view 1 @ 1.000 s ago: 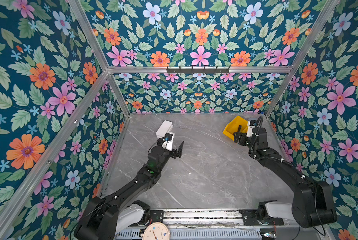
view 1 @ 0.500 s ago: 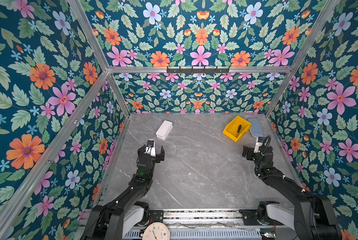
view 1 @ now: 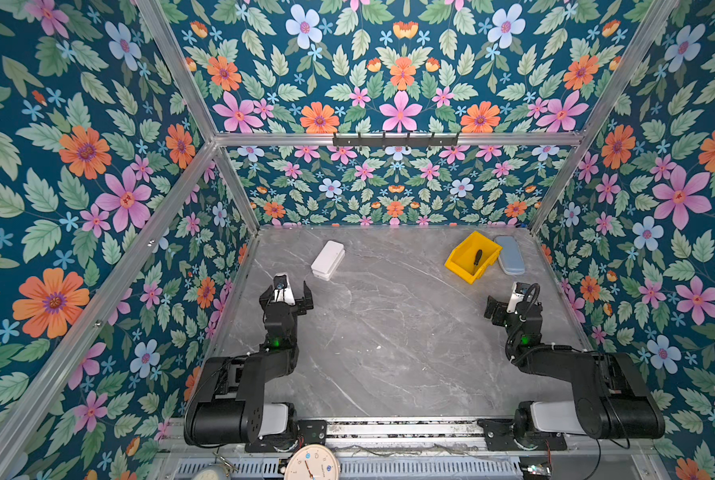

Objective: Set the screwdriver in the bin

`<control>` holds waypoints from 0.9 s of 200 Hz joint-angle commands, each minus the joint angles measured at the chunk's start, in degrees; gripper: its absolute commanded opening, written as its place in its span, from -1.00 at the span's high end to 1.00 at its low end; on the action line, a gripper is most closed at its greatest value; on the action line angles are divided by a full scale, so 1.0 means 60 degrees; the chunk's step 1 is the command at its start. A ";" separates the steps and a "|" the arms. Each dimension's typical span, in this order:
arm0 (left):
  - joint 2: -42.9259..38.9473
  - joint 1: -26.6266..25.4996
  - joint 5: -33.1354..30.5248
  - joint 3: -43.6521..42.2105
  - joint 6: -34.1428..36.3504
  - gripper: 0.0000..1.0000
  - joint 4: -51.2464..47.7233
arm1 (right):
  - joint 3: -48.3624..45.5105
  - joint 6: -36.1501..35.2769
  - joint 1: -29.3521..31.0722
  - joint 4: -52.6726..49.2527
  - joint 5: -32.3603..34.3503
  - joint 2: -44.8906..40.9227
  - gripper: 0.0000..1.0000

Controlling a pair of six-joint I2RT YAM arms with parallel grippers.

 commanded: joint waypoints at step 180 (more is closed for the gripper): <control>0.2317 0.0242 0.0279 0.0258 -0.0297 -0.99 0.1711 | 0.0524 -0.0304 -0.0004 0.0441 -0.0464 0.0475 -0.99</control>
